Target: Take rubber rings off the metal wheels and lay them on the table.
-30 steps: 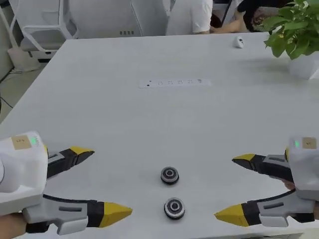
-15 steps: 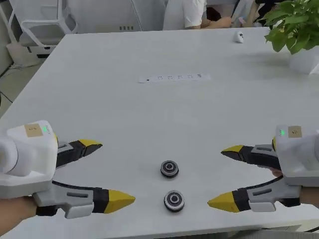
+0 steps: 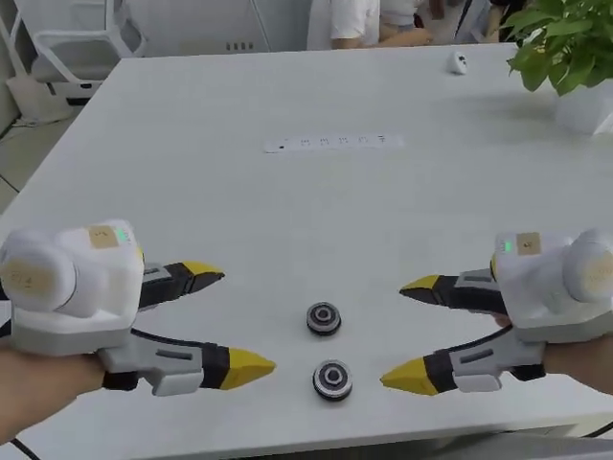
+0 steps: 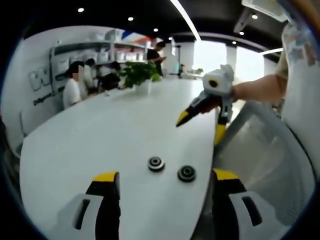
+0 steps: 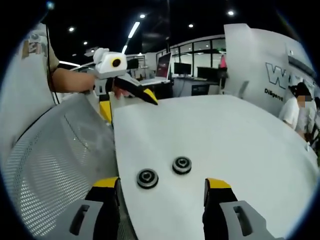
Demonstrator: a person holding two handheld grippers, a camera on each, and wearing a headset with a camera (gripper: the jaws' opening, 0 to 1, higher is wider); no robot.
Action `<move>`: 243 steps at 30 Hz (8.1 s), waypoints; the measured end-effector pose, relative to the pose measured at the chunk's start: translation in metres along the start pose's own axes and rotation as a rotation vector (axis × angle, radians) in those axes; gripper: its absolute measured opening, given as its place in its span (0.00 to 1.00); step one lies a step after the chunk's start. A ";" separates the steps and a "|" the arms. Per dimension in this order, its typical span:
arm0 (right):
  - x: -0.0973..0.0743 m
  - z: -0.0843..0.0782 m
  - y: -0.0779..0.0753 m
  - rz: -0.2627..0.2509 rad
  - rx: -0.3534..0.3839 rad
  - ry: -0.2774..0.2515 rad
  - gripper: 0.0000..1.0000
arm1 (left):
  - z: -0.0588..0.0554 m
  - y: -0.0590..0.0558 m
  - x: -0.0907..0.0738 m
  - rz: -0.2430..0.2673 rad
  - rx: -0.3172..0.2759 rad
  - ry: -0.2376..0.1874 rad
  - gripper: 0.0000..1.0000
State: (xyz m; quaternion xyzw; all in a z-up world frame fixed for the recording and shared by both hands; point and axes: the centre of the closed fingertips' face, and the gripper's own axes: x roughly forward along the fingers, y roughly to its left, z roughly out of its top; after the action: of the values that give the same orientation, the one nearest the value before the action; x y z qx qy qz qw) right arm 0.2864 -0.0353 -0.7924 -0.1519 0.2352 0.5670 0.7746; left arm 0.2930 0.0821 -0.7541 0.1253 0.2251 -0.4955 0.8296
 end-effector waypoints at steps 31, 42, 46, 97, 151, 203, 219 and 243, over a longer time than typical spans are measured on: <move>0.036 -0.037 0.010 0.131 -0.039 0.111 0.45 | -0.028 -0.020 0.045 -0.163 0.029 0.105 0.56; 0.045 -0.042 0.016 0.171 -0.053 0.122 0.41 | -0.031 -0.026 0.060 -0.203 0.032 0.128 0.53; 0.049 -0.041 0.017 0.175 -0.055 0.114 0.39 | -0.033 -0.031 0.066 -0.220 0.040 0.140 0.51; 0.054 -0.041 0.020 0.195 -0.062 0.105 0.38 | -0.052 -0.052 0.104 -0.250 0.191 0.221 0.14; 0.065 -0.046 0.026 0.202 -0.074 0.111 0.18 | -0.052 -0.051 0.104 -0.207 0.162 0.175 0.13; 0.061 -0.052 0.017 0.163 0.047 0.152 0.00 | -0.052 -0.050 0.105 -0.195 0.160 0.178 0.13; 0.056 -0.048 0.017 0.169 0.185 0.130 0.00 | -0.053 -0.050 0.104 -0.197 0.173 0.184 0.12; 0.055 -0.041 0.011 0.173 0.418 0.058 0.00 | -0.054 -0.050 0.104 -0.182 0.176 0.192 0.11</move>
State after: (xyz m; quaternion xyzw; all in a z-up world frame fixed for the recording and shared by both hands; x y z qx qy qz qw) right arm 0.2813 -0.0077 -0.8563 0.0165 0.3819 0.5655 0.7308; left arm 0.2781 0.0016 -0.8518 0.2233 0.2697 -0.5722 0.7416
